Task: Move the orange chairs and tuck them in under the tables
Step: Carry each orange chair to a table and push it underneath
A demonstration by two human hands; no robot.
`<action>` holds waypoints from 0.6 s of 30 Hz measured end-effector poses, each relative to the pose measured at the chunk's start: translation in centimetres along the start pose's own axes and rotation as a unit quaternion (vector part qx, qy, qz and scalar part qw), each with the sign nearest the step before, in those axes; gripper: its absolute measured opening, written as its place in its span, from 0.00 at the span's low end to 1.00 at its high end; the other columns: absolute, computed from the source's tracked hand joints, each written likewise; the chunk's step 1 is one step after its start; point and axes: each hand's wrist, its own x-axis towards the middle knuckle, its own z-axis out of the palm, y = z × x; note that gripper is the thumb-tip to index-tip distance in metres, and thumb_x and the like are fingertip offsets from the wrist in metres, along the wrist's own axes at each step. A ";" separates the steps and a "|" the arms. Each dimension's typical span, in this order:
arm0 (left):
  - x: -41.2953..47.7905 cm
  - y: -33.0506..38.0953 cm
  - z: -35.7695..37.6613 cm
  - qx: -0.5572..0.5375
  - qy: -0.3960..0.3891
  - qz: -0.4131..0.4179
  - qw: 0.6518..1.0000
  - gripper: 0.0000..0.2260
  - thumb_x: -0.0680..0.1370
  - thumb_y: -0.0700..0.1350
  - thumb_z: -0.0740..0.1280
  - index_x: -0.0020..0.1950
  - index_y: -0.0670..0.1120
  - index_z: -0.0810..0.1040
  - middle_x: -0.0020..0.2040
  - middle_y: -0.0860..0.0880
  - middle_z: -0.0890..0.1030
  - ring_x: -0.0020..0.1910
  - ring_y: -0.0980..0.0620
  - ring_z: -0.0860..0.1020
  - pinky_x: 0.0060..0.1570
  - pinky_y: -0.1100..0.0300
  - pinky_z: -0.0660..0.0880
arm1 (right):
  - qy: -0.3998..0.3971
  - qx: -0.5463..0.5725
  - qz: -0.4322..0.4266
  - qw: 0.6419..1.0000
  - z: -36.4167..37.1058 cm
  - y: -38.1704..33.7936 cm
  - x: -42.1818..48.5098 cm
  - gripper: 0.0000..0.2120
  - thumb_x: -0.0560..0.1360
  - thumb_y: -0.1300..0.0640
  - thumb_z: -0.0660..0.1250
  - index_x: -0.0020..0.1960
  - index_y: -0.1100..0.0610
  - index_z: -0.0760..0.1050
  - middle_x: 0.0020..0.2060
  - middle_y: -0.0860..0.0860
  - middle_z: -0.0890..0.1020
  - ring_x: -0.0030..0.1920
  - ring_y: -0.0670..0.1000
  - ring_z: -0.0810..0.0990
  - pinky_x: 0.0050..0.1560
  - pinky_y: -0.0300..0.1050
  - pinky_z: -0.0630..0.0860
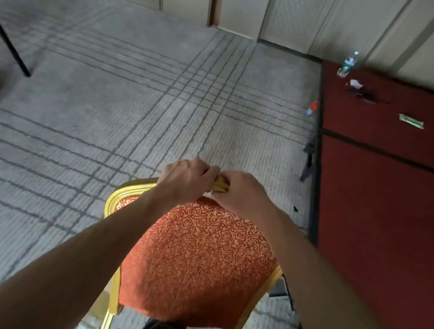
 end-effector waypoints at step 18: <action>18.2 -7.6 -8.8 -0.059 0.110 -0.101 0.987 0.18 0.81 0.53 0.58 0.32 0.48 0.71 0.30 0.50 0.71 0.38 0.40 0.77 0.38 0.52 0.70 | 0.011 -0.022 -0.109 0.994 -9.2 -4.2 21.2 0.07 0.72 0.50 0.69 0.47 0.53 0.78 0.35 0.47 0.80 0.37 0.50 0.78 0.34 0.43 0.69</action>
